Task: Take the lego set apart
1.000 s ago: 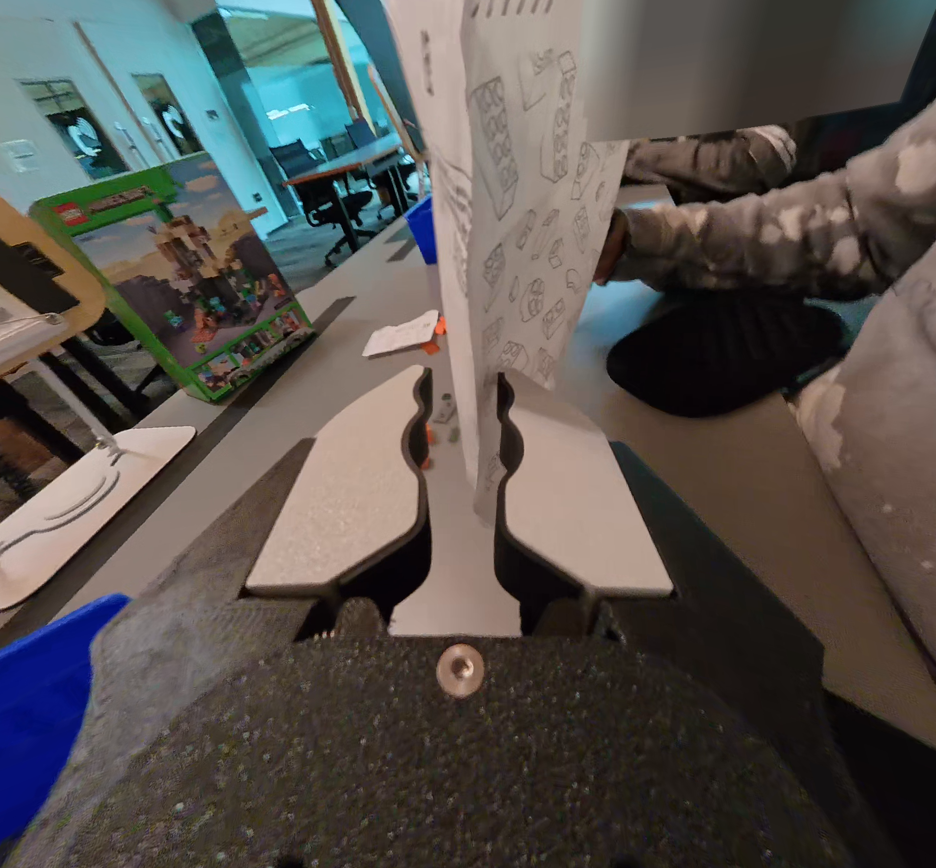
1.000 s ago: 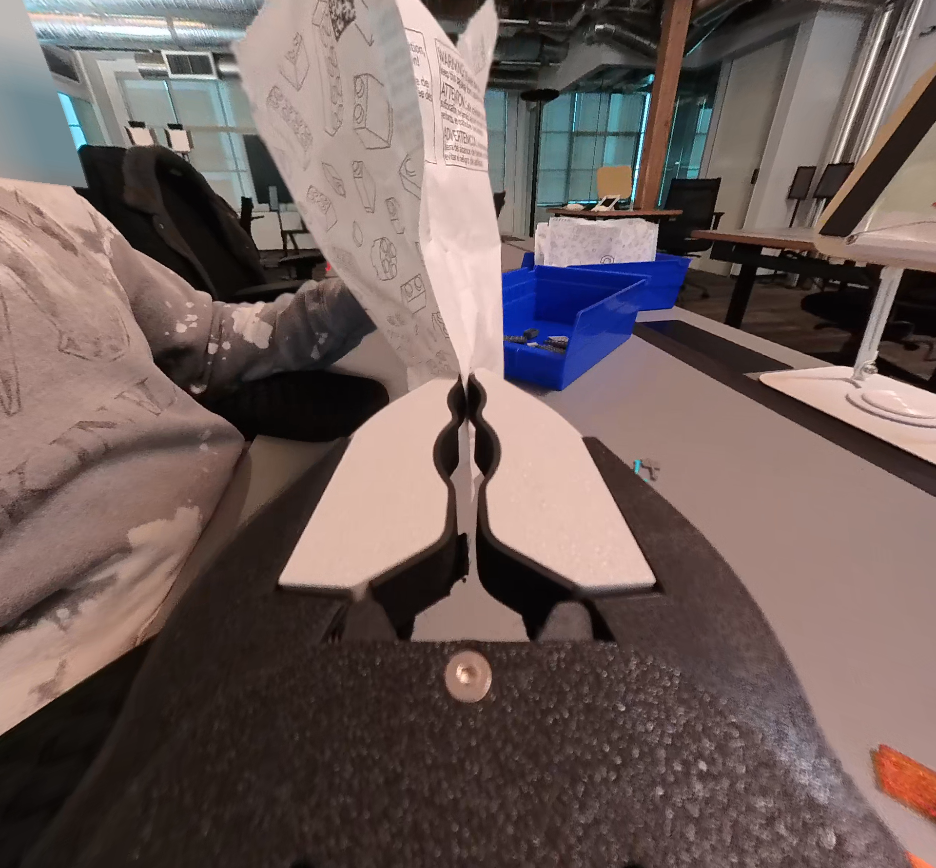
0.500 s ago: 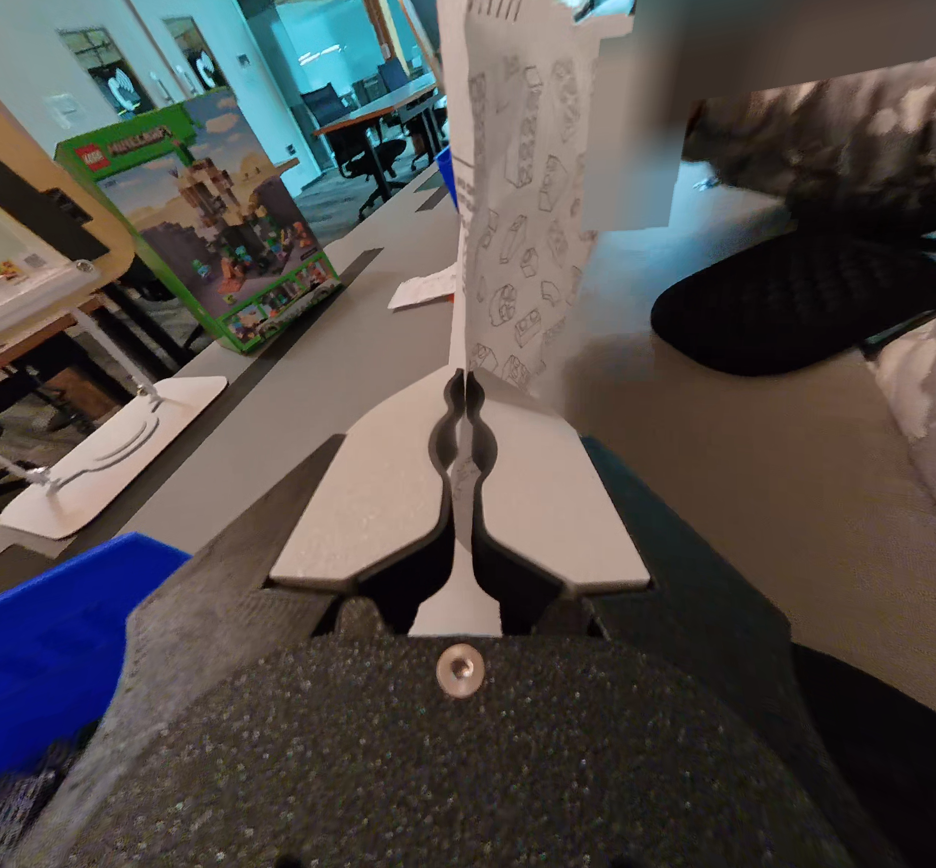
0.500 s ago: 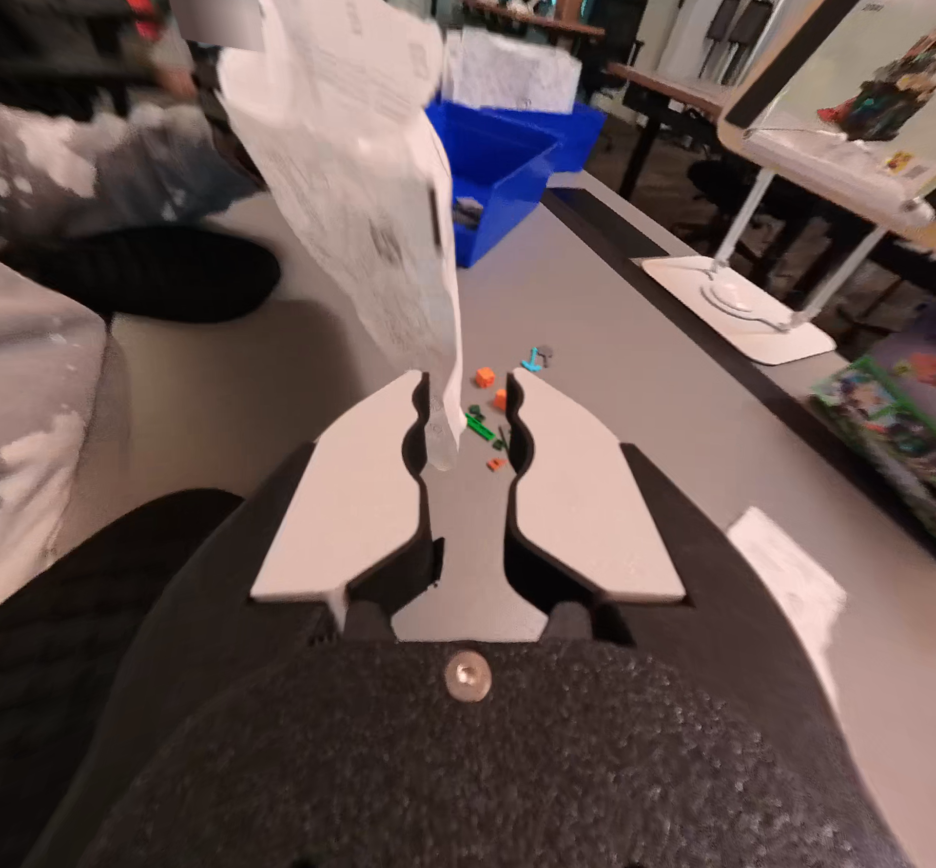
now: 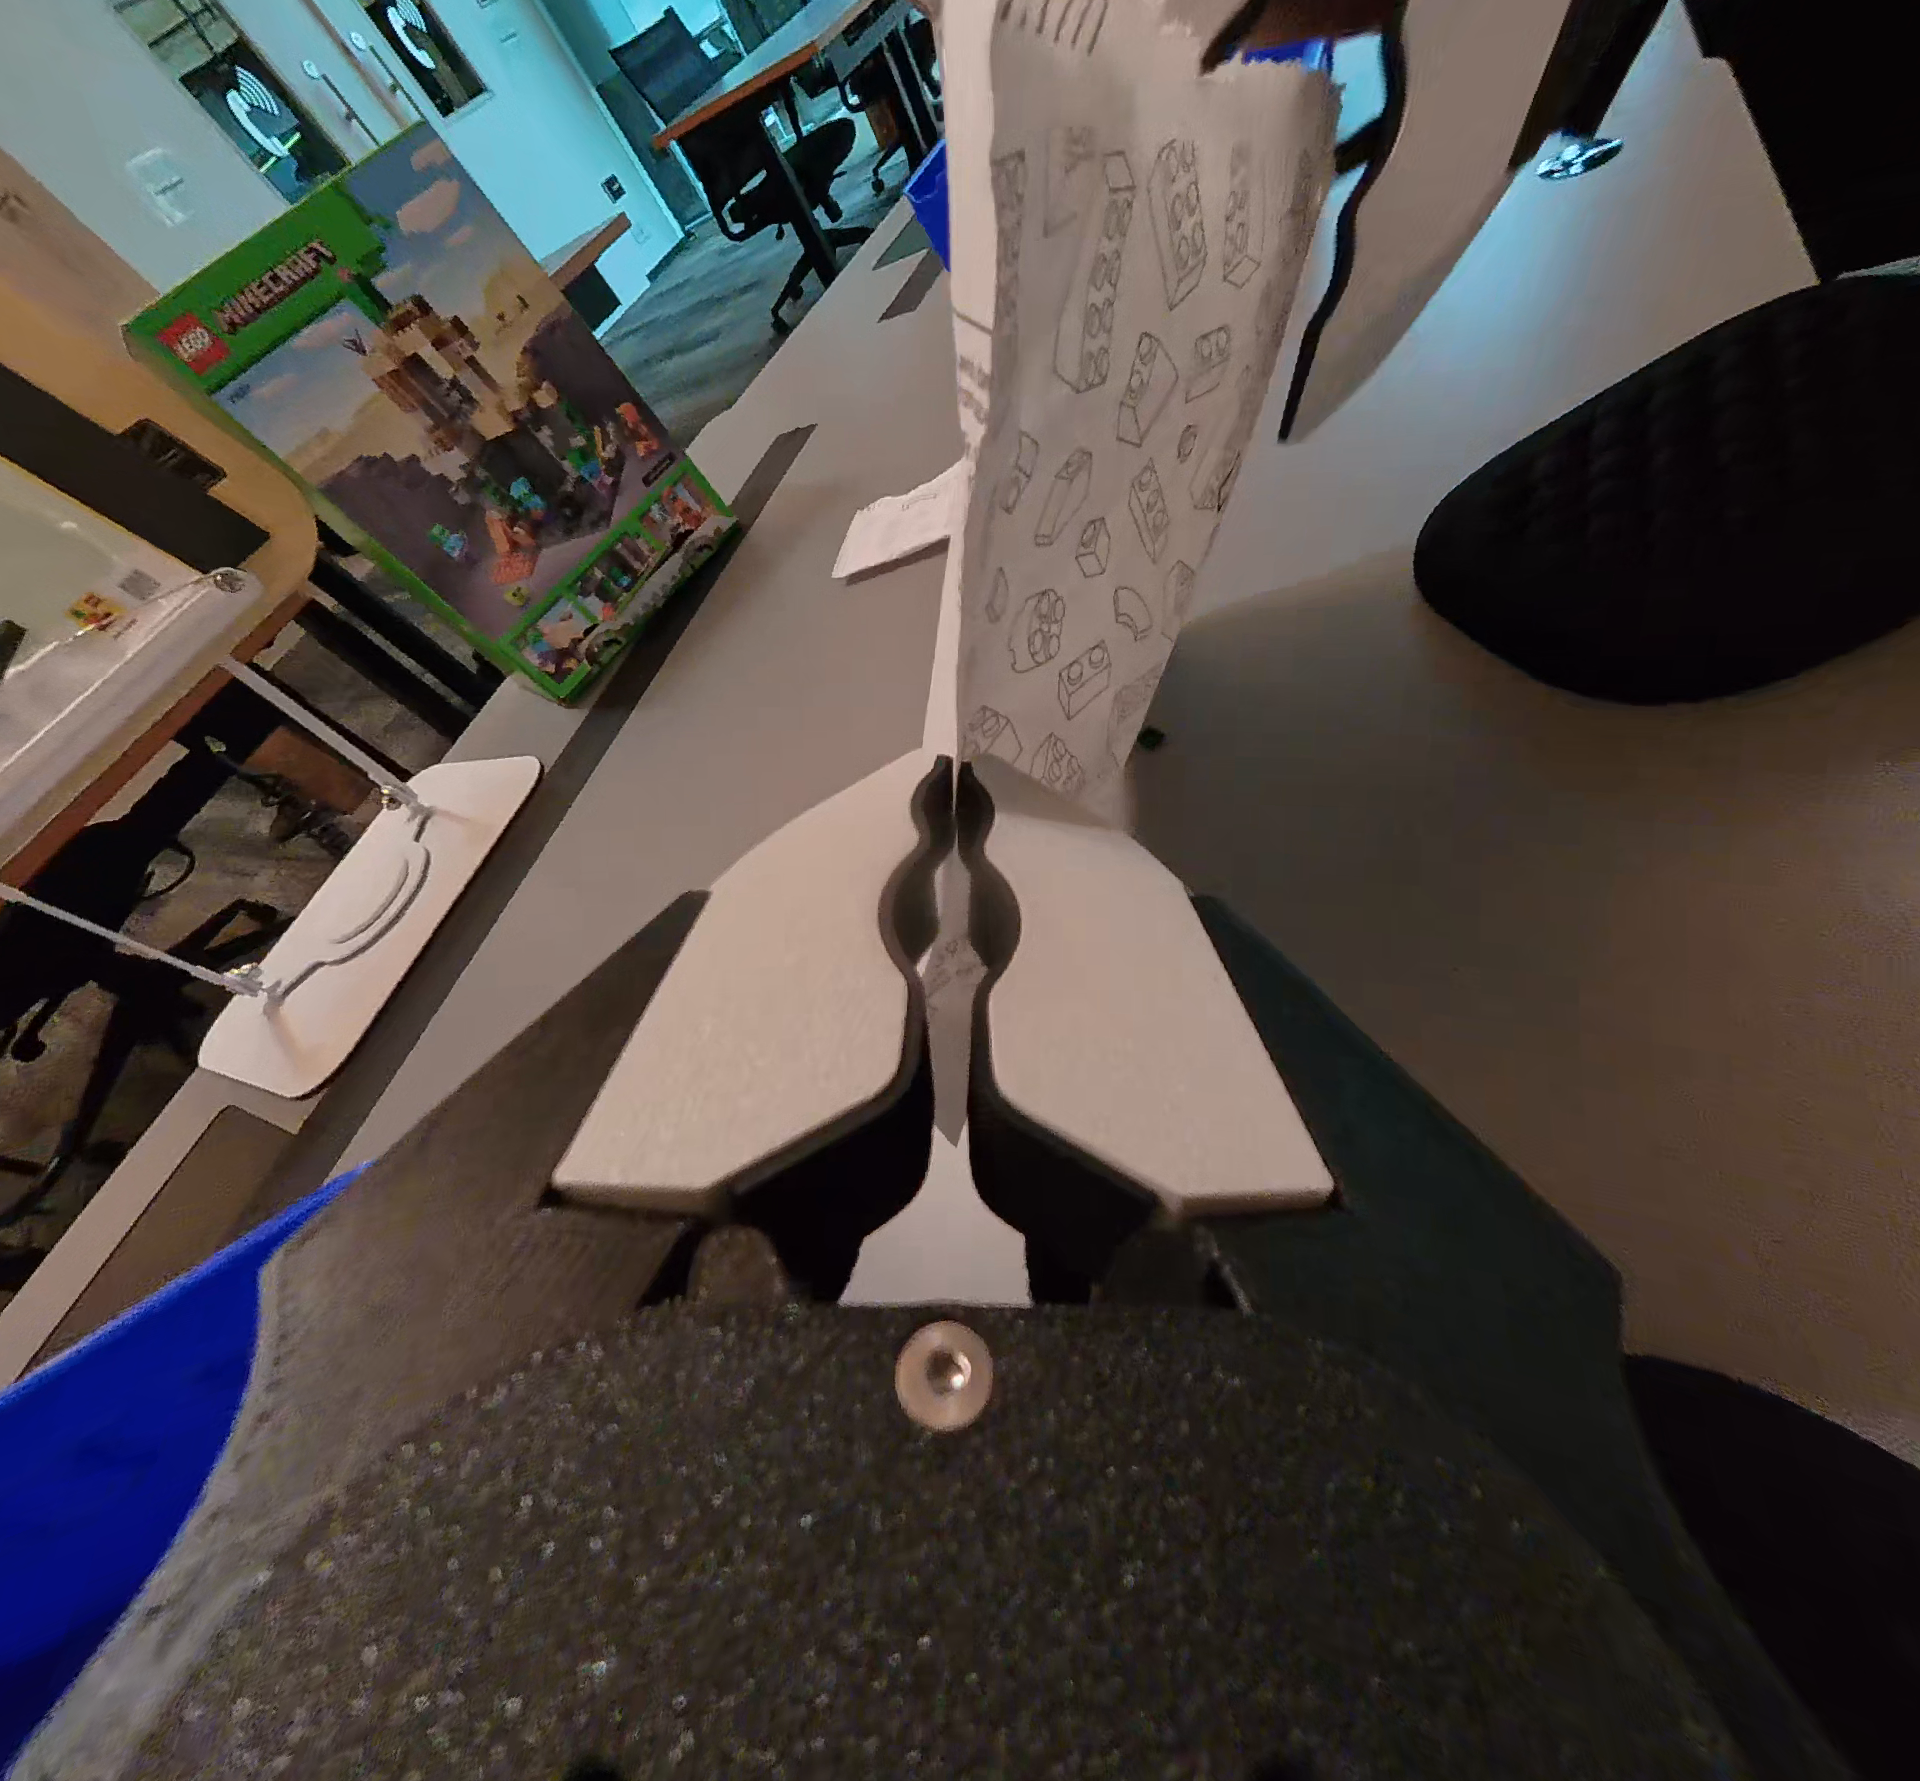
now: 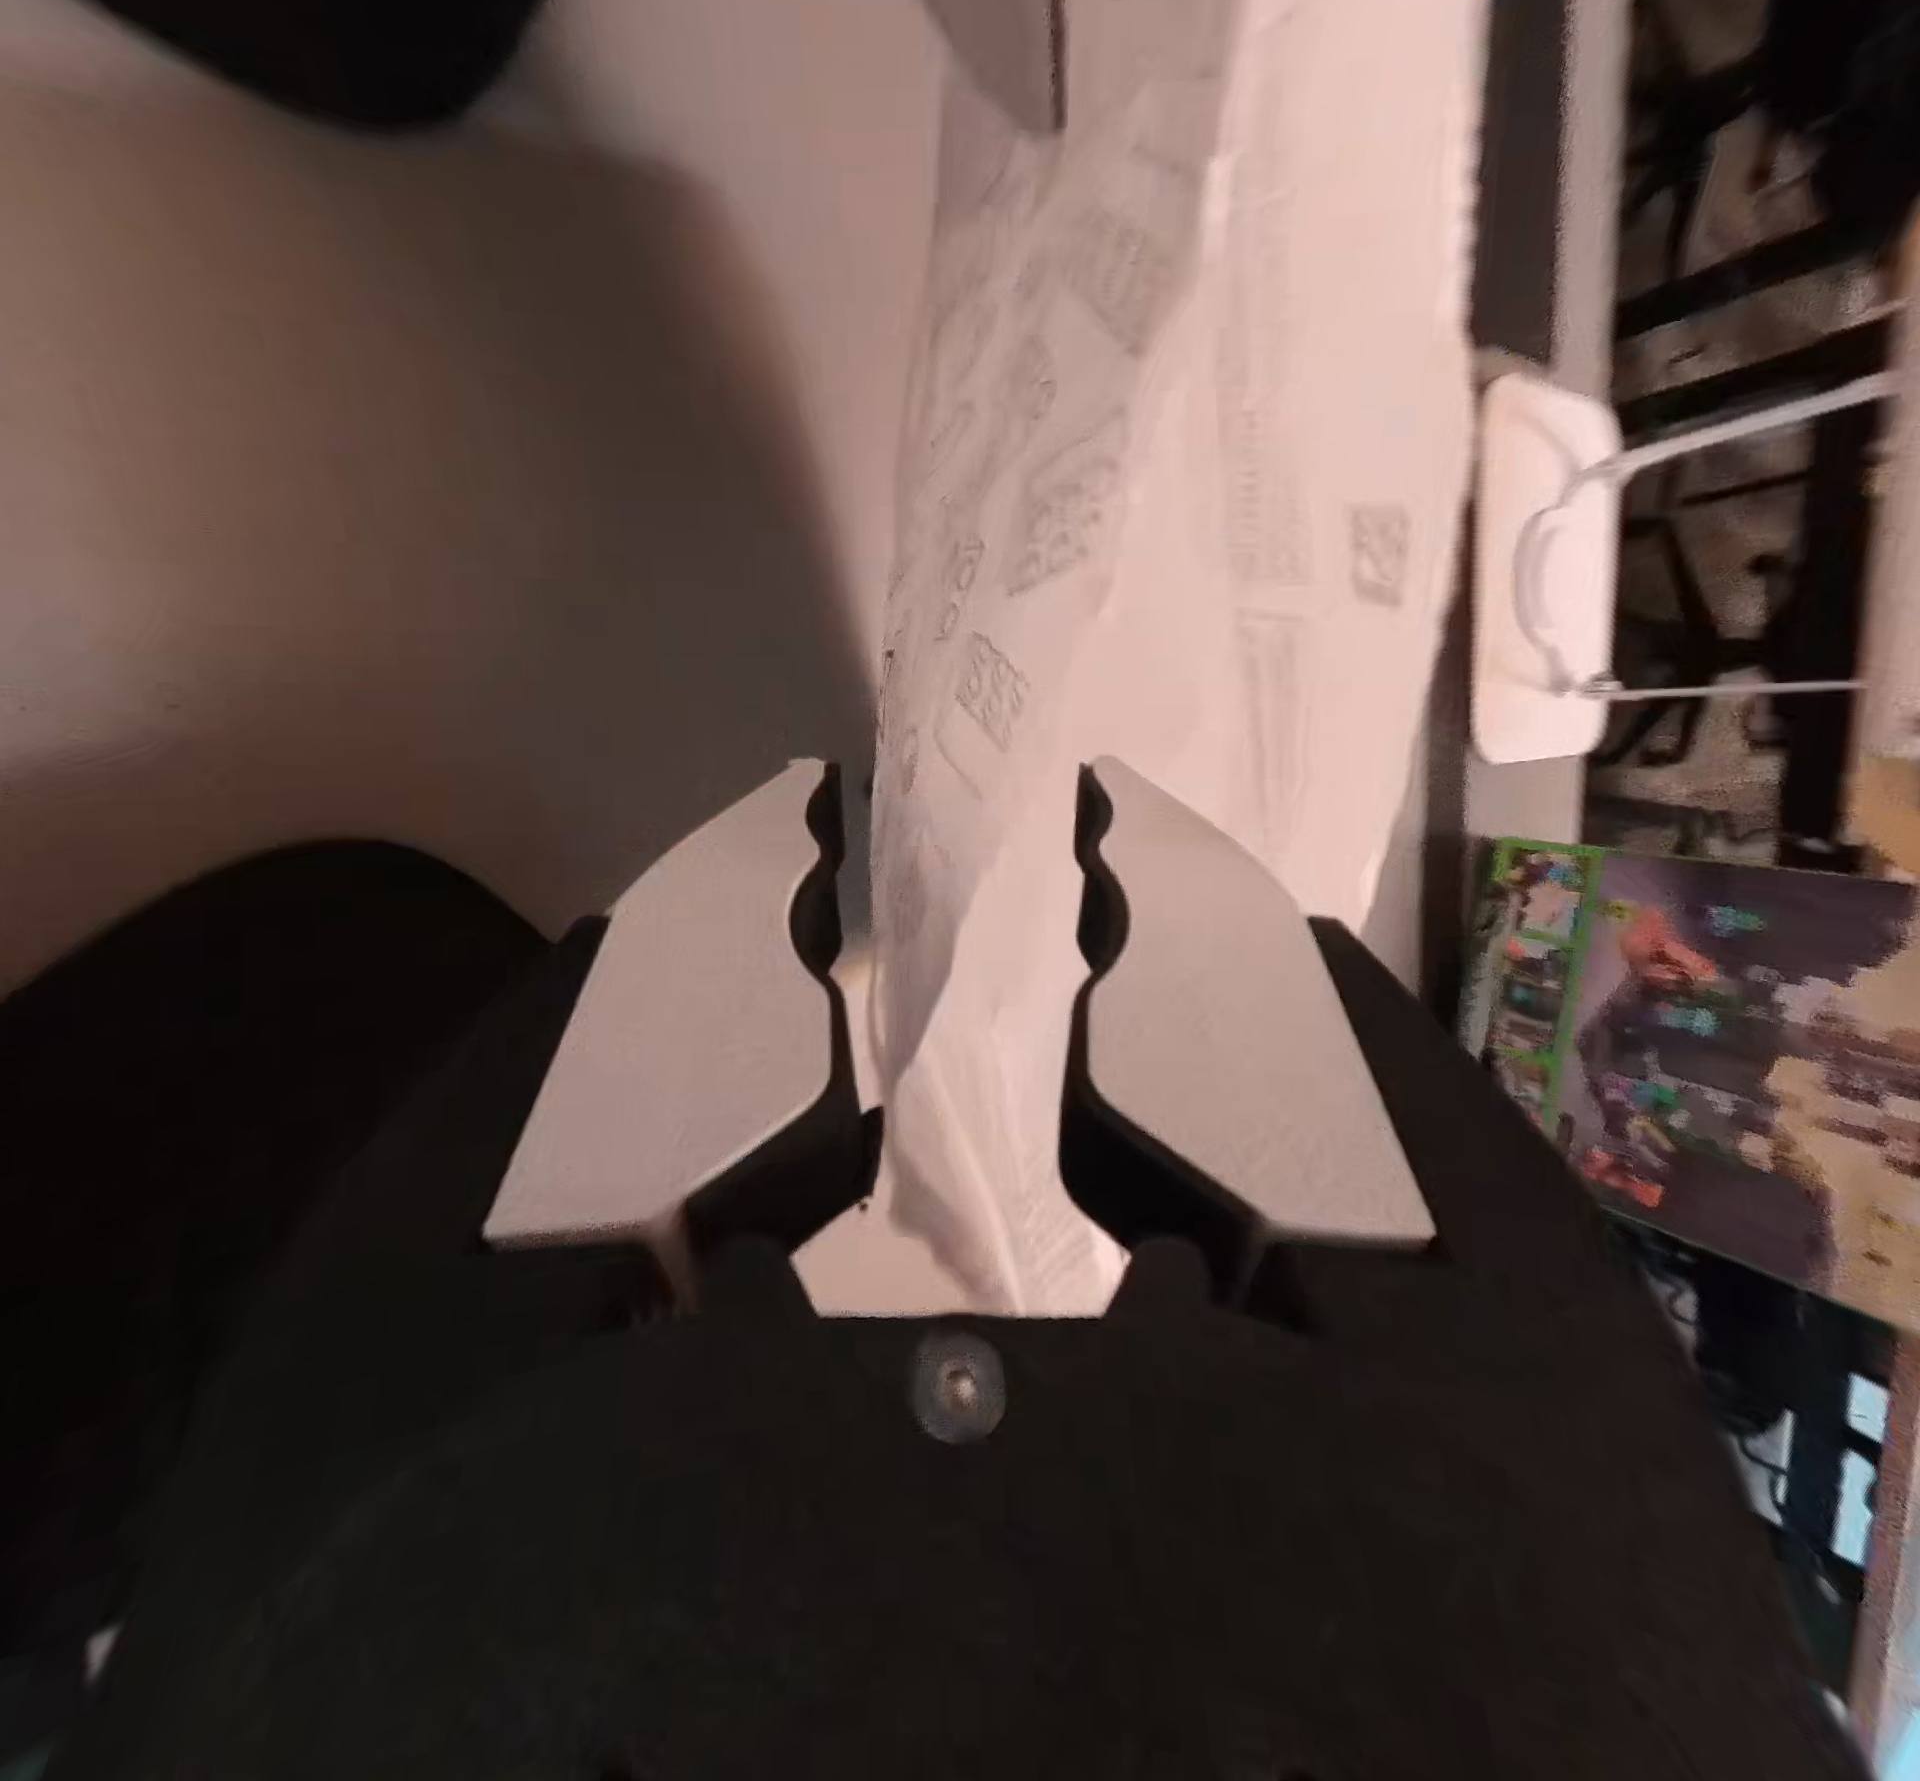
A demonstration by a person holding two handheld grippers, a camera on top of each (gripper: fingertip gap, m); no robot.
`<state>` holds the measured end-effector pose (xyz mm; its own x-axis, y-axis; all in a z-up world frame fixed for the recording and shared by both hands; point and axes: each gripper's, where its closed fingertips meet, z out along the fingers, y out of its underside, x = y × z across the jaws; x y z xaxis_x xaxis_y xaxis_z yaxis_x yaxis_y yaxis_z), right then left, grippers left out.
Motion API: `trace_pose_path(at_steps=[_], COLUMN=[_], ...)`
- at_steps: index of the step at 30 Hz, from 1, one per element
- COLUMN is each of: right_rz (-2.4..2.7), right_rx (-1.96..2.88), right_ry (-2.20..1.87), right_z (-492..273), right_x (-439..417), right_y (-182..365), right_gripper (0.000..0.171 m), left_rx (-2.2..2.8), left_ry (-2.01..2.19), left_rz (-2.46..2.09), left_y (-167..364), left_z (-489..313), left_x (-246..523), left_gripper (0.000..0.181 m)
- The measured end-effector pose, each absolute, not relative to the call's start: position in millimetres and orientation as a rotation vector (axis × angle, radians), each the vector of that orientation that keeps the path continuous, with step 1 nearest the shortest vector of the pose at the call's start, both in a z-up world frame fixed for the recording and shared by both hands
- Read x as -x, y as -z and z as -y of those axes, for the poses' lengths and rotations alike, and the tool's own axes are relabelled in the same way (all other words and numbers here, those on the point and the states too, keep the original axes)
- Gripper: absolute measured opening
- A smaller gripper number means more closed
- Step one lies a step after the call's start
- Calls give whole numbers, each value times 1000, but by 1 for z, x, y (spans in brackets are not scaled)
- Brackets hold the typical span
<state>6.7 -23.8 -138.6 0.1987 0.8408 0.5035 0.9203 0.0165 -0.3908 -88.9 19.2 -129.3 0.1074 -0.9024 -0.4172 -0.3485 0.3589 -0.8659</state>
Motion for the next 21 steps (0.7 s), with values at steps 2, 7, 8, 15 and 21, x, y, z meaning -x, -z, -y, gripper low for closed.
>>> trace_pose_path(at_steps=[2, 7, 8, 15, 21], right_rz=[1717, 1898, 1914, 2012, 2020], right_rx=[1882, 1848, 1859, 1877, 1972], right_ry=[154, 278, 299, 299, -18], right_z=[20, 13, 12, 12, 37], right_x=[-2, 5, 4, 0, 15], right_y=[151, 163, 165, 182, 176], right_gripper=[42, 36, 31, 0, 0], left_rx=[1211, 1286, 1288, 1299, 1250], left_ry=[609, 685, 732, 784, 601], left_rz=[-1475, -1467, -1463, -1415, -1382], left_y=[130, 137, 137, 140, 135], left_z=[-18, -18, -15, -21, -34], left_x=[89, 87, 86, 89, 82], left_gripper=[0, 0, 0, 0, 0])
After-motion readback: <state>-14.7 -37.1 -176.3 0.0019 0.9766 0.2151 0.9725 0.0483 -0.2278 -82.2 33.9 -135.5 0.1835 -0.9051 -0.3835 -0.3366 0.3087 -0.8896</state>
